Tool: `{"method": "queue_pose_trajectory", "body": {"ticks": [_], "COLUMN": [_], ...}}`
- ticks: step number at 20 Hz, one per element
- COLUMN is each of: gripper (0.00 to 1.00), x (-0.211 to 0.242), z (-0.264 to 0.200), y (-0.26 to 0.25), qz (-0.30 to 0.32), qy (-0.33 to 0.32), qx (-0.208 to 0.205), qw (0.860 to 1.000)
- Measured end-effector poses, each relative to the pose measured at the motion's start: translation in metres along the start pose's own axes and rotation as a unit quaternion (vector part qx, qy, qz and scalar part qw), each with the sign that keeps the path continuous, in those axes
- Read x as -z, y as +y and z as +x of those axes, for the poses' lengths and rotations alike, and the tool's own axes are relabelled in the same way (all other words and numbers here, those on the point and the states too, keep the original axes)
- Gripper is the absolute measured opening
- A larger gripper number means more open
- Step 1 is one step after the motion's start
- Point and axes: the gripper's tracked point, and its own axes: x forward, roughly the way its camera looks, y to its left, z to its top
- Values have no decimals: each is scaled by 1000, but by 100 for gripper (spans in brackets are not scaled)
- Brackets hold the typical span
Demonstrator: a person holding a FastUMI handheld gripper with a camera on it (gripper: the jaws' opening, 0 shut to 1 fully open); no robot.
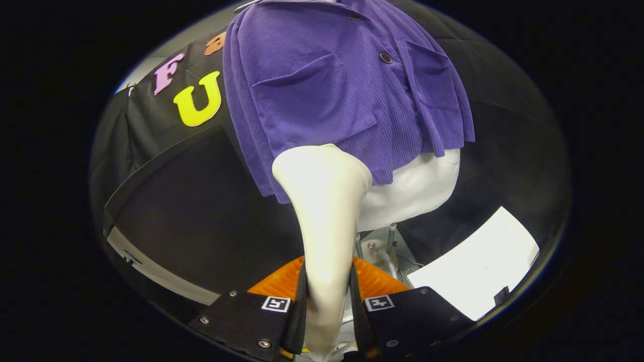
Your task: Iron the clothes twice with a garment steamer, once on the left side and once on the right side.
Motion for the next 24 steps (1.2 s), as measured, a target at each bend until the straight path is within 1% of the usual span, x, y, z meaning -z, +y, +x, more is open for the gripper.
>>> {"method": "queue_pose_trajectory", "body": {"ticks": [5,11,16,24], "gripper": [39,39,39,39], "x": [-39,-110,-178,-290], "z": [-45,-99,-139,-187], "y": [14,19,17,-10], "qz": [4,-4,-7,-5], "qy": [-77,-155,-222,-322], "qx": [-15,-26,-29,-7], "qw": [997,988,975,947]}}
